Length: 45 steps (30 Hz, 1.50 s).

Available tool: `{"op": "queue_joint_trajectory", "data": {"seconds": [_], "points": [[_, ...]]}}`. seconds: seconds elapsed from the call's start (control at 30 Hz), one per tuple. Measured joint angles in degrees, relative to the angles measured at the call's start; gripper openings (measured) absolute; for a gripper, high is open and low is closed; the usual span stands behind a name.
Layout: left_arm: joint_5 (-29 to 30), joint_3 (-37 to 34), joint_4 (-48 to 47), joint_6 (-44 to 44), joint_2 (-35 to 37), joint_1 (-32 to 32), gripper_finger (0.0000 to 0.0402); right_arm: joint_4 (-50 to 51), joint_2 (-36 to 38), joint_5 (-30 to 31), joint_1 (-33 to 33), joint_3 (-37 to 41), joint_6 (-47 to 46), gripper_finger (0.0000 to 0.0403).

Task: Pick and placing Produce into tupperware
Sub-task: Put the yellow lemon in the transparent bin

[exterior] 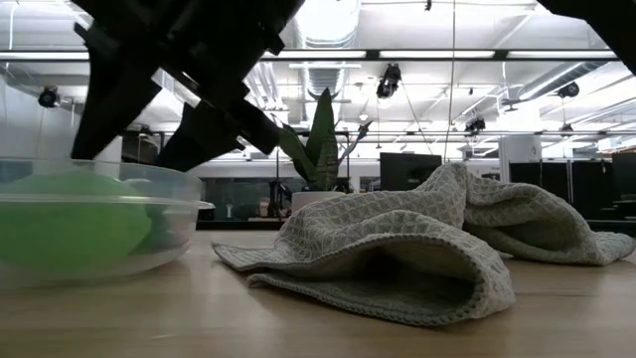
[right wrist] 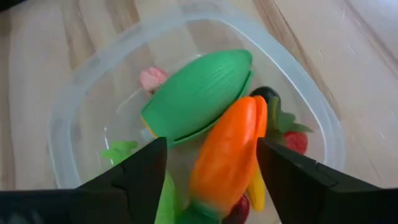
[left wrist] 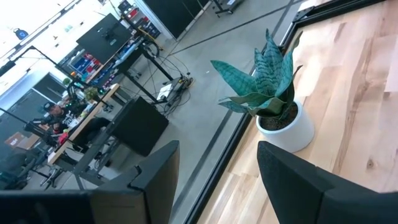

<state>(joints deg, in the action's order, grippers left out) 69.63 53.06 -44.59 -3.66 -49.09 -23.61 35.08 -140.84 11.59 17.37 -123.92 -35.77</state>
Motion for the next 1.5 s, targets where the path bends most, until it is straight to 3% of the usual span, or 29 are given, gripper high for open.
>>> {"op": "queue_joint_trajectory", "data": {"seconds": [0.23, 0.57, 0.8, 1.07, 1.2, 1.33, 1.5], "points": [[0.0, 0.0, 0.0, -0.1, -0.1, 0.0, 0.0201, 1.0, 0.3, 1.8, -0.5, -2.6, 6.9, 0.0254], [0.0, 0.0, 0.2, -0.3, -0.1, 0.0, 0.0201, 21.1, 7.8, 19.2, -0.6, -3.4, 11.6, 0.0240], [0.0, 0.0, 0.3, 0.0, 0.0, 0.0, 0.0201, 39.8, 9.4, 31.7, -0.5, -3.1, 6.1, 0.0263], [0.0, 0.0, 0.4, 0.0, -0.2, 0.0, 0.0201, 42.4, 12.2, 35.9, -0.5, 5.6, 5.1, 0.0269], [0.1, 0.0, 0.4, 0.0, -0.3, 0.0, 0.0201, 37.1, 16.7, 36.9, -0.7, 9.8, 2.0, 0.0259], [0.0, 0.0, 0.6, 0.0, -0.4, 0.0, 0.0201, 19.8, 22.6, 34.4, 0.3, 14.2, 10.4, 0.0246], [0.0, 0.0, 0.7, -0.3, -0.5, 0.0, 0.0201, -7.5, 33.4, 17.4, 2.5, 25.8, 28.7, 0.0232]]}}
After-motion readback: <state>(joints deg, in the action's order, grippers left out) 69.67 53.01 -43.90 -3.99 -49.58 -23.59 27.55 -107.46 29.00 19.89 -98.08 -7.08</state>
